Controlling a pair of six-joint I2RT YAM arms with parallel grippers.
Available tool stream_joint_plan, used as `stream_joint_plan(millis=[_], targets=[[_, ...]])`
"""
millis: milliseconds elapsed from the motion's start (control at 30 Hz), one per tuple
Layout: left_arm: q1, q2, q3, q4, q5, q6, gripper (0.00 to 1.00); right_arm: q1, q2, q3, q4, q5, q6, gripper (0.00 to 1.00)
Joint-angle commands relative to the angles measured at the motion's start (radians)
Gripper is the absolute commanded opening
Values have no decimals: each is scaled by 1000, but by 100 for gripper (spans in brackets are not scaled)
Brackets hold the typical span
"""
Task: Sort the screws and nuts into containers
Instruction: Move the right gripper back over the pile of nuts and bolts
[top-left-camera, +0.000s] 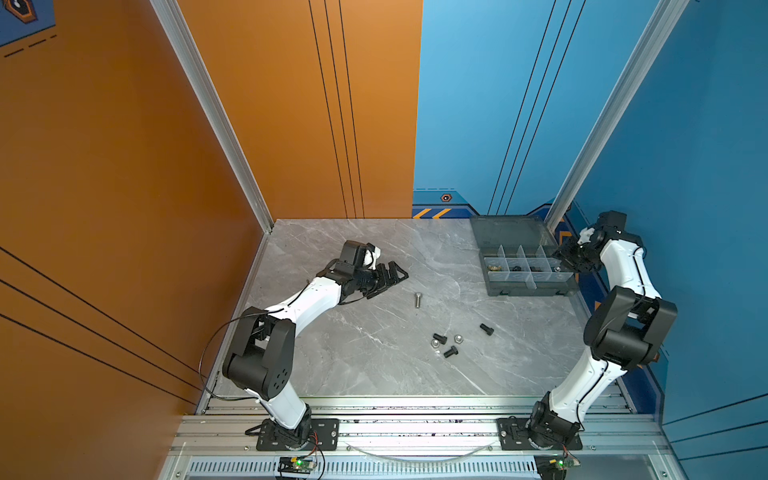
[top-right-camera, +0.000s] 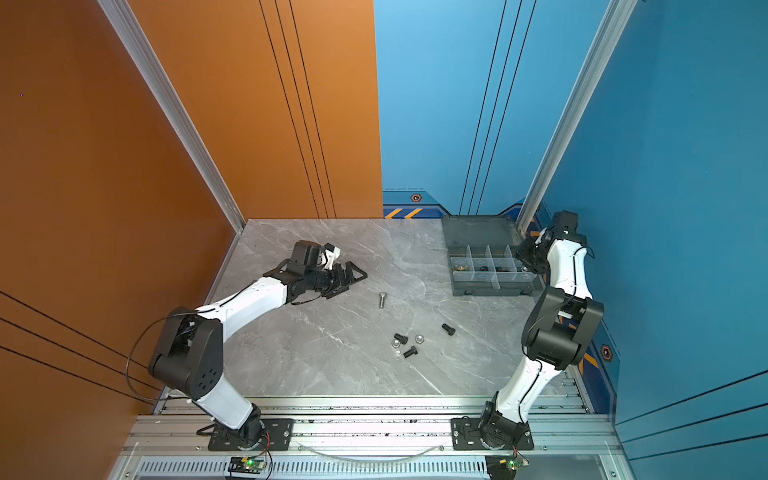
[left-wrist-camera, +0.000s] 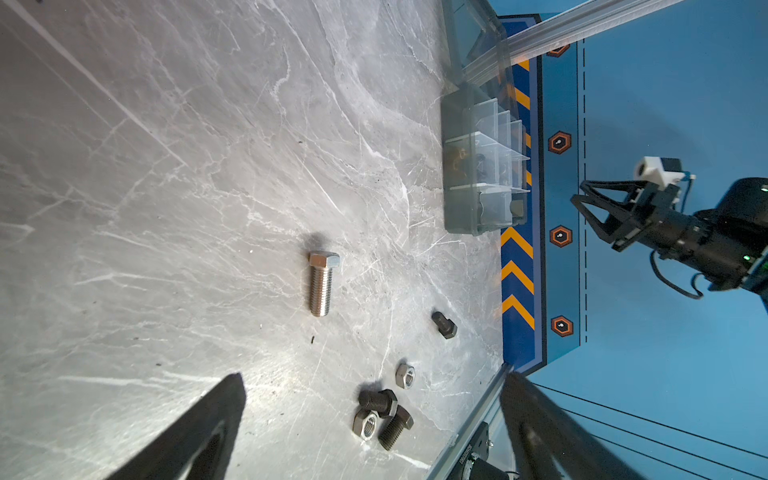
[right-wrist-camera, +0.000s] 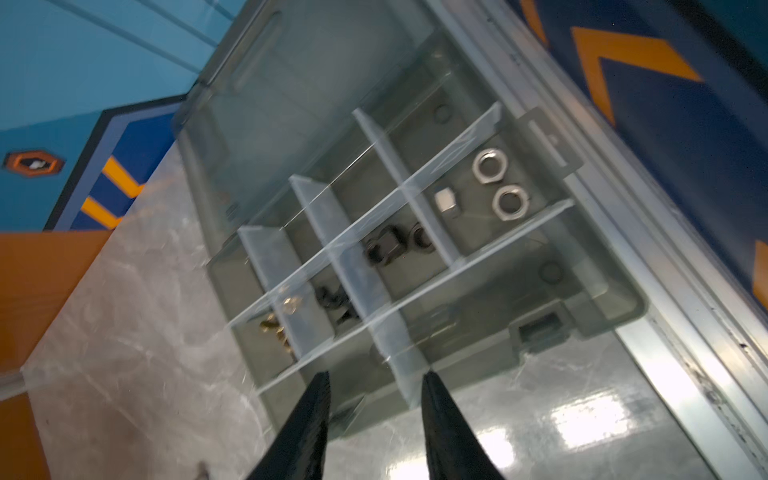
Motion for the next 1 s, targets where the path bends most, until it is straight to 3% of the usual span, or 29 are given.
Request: stream_joint_plan(millis=[0,233,633,733,967], targets=[[6,-37,-21,2,-12,30,98,63,-91,-101,-32,-65,-71,40],[22,-57,-55,20,-12,34,98,246,-223,-301,-44,-57,-108,41],[78,-109,-175,74,-6,25,98,619,-294,-538,19,121,-60,42],[93,-120,-191,76,0,27,98,695,-290,-573,28,195,-17,42],[109,-123,-203,84,5,25,98,796,-269,-625,98,248,139,42]])
